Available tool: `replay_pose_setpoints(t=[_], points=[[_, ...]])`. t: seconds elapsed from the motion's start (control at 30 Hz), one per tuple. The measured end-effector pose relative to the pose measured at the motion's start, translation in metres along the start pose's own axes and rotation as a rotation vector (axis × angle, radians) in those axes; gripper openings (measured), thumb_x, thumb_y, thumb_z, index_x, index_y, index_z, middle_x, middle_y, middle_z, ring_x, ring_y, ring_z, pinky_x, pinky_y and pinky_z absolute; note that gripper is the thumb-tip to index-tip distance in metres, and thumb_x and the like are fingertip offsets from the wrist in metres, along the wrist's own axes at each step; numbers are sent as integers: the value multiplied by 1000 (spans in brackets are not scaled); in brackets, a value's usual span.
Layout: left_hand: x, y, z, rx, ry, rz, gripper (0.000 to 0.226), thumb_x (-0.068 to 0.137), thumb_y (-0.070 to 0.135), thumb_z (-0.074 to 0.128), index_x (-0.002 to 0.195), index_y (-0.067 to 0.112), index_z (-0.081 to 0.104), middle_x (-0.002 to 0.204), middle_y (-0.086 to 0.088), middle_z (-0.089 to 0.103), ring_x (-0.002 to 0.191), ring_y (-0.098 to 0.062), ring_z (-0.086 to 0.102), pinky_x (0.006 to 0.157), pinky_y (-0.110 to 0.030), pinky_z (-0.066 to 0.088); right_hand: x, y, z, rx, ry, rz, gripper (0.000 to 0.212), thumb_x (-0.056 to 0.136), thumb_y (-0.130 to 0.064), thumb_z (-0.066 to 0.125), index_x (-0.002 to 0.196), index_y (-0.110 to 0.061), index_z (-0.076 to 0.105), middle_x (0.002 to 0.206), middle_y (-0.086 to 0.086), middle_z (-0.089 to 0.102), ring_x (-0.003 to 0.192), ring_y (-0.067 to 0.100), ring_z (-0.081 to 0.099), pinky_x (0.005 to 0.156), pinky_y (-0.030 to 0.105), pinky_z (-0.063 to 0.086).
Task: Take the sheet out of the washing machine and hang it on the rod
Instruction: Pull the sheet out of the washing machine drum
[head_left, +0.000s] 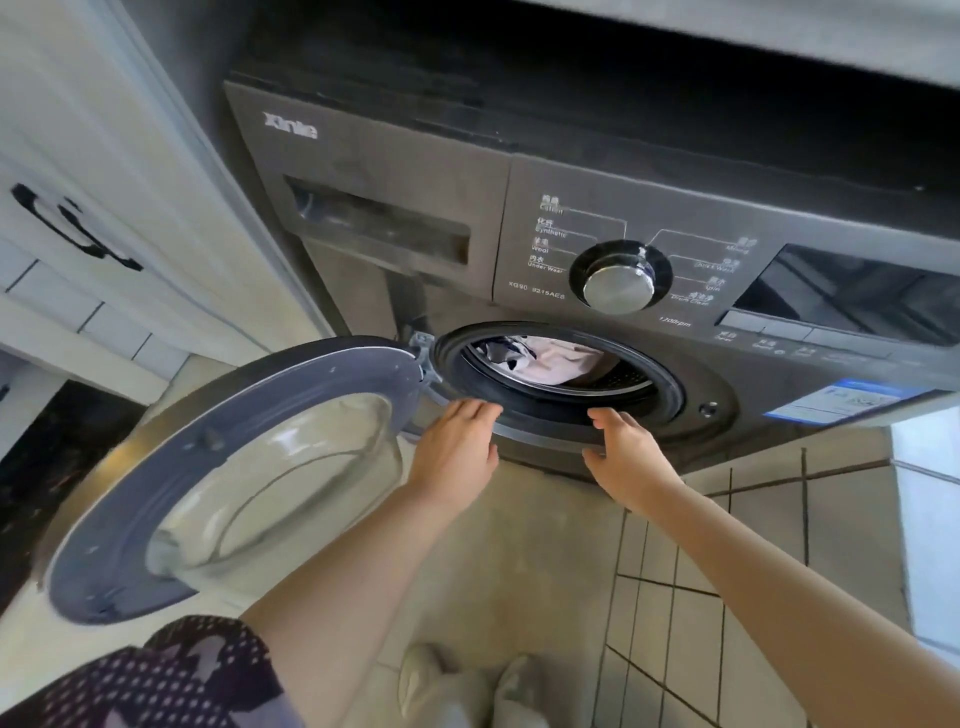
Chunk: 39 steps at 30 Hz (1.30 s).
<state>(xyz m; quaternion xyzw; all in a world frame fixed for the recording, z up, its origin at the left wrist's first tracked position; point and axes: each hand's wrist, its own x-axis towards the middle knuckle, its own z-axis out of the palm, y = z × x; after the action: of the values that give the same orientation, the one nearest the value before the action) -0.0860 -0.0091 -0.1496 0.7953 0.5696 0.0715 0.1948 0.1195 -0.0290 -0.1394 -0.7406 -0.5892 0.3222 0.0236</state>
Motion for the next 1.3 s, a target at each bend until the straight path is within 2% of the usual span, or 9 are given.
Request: replay_pose_setpoints(t=[0.17,0.4,0.57,0.77,0.9,1.0,1.07,1.17,1.3], points=[[48,-21,58,79,8,28,46,88,17,54,133,14,47,137,-2,47,130,-20,38,101,-33,39,66,26,36,-120,71,-101,55,93,-20,52,144,-12,31,141,11,40,127,30,41,106,38,37],[116,-47,126,161,88,73,50,94,20,46,142,12,36,153,-3,29,143,-20,20,109,-36,31,152,53,73,-293,246,-241,58,92,-18,51,145,-14,26,146,10,32,130,33,37,99,42,44],[157,-57,163,243,168,79,62,95,23,45,148,5,18,157,-12,16,146,-24,11,115,-33,19,198,60,94,-416,390,-331,78,86,-17,63,149,-10,18,151,13,26,139,33,27,100,41,46],[194,-59,197,342,247,-4,76,96,33,43,149,-3,1,156,-22,10,145,-32,8,116,-37,13,238,59,109,-550,515,-471,101,77,-24,73,151,-9,6,155,14,20,143,35,17,113,43,31],[207,-65,209,342,267,-13,60,91,21,42,145,0,27,142,-24,42,134,-33,39,109,-39,32,259,60,119,-554,484,-462,101,87,-37,62,149,-11,-13,159,10,7,146,29,-1,117,37,15],[214,-70,212,353,381,108,42,77,14,36,103,9,68,87,-10,70,79,-25,67,70,-31,51,272,61,126,-524,457,-422,105,85,-48,60,148,-11,-14,157,12,12,146,27,-1,117,39,8],[212,-73,213,371,430,156,32,71,13,35,77,14,67,68,-5,64,62,-23,64,57,-29,48,275,61,130,-498,463,-416,101,86,-50,58,149,-12,-11,156,13,15,147,26,0,118,41,6],[207,-73,211,384,444,183,21,67,11,43,69,15,63,64,-4,62,58,-24,62,54,-29,48,274,59,136,-405,504,-426,100,82,-52,61,151,-14,-2,153,10,25,146,25,9,118,44,5],[201,-77,209,209,502,209,26,65,6,60,89,13,66,86,-5,64,78,-28,61,62,-36,53,273,60,141,-254,561,-430,104,74,-54,70,151,-15,10,146,7,37,142,24,22,118,44,11]])
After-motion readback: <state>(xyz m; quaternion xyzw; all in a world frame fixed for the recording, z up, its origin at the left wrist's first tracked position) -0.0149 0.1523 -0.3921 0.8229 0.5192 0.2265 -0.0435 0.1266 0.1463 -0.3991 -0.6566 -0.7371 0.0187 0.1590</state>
